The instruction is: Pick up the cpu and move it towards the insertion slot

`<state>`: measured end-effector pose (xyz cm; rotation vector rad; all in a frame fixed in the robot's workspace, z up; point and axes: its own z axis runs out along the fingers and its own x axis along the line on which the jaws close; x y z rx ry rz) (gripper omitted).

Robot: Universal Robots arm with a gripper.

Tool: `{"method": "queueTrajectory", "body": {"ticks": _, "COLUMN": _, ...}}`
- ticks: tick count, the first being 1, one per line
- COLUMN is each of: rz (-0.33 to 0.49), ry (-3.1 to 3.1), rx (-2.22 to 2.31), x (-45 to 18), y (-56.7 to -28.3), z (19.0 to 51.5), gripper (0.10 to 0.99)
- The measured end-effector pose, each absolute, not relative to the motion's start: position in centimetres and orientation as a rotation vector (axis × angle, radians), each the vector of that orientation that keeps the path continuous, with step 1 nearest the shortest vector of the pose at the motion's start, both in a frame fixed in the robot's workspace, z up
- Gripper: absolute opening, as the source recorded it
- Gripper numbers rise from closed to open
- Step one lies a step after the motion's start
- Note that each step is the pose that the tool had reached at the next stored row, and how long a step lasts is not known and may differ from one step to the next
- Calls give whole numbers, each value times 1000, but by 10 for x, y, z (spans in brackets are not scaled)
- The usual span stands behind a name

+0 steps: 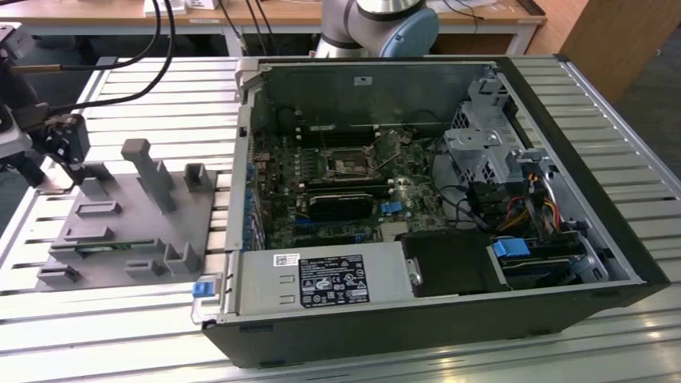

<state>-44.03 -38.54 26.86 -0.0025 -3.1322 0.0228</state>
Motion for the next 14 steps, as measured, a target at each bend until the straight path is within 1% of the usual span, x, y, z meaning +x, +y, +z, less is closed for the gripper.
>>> {"method": "queueTrajectory", "body": {"ticks": 14, "rz": 34, "ry": -3132, "rx": -3, "x": -440, "y": -383, "z": 273, "gripper": 541}}
